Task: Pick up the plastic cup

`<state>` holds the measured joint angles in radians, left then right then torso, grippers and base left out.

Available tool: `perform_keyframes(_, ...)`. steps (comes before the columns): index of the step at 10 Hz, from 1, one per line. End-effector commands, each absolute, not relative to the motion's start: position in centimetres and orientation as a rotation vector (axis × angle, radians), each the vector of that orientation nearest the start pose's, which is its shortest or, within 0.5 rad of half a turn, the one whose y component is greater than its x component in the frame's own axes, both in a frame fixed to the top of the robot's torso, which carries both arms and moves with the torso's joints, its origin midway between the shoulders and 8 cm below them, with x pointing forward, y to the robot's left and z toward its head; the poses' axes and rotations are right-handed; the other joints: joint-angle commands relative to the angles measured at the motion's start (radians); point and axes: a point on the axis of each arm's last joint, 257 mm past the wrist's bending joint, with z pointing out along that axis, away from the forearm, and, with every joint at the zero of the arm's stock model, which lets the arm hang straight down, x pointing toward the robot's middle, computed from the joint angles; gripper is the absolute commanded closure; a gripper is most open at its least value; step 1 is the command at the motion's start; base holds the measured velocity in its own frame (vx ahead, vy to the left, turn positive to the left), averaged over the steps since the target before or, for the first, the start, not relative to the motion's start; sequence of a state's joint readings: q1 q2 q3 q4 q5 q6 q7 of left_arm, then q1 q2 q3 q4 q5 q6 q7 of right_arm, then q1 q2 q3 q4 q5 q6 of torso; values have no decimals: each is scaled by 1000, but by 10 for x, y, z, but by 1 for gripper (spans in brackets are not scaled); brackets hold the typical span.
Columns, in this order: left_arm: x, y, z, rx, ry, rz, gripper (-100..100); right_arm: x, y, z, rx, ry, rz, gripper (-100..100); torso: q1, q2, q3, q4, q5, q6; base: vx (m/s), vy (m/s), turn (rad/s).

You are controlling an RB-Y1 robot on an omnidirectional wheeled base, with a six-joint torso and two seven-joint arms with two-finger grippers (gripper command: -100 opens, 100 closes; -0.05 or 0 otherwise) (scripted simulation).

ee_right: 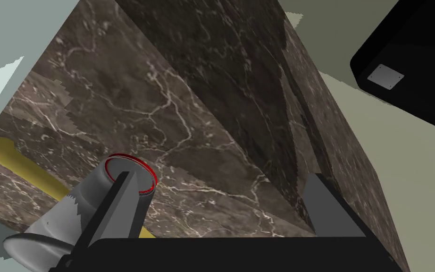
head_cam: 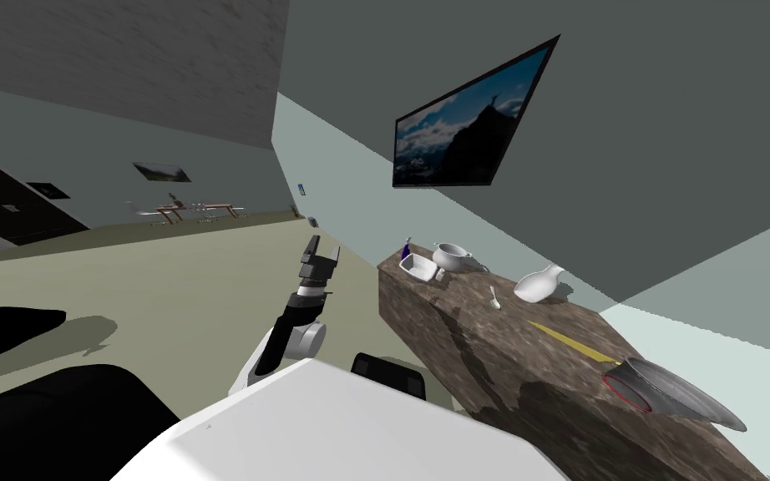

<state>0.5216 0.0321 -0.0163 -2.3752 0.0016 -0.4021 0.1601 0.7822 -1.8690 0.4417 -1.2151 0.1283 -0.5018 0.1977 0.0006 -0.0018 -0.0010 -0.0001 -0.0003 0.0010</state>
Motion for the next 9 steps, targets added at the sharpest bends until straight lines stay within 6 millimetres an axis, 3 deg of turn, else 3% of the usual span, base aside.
perform_keyframes(1, 341, 271, 41, -720, 610, -1457, 0, 149, -731, -259, -541, 2846, -377, -100, 0, 0, 0, 0, 0, 0, 50, -4, 76)
perform_keyframes(5, 341, 271, 41, -720, 610, -1457, 0, 145, -755, -233, -650, 2889, -483, -100, -1, -3, -2, -1, 0, 0, 89, -17, 112)
perform_keyframes(9, 341, 271, 41, -720, 610, -1457, 0, 142, -755, -234, -661, 2898, -479, -100, -3, -3, -2, -1, -1, 0, 72, -38, 43)
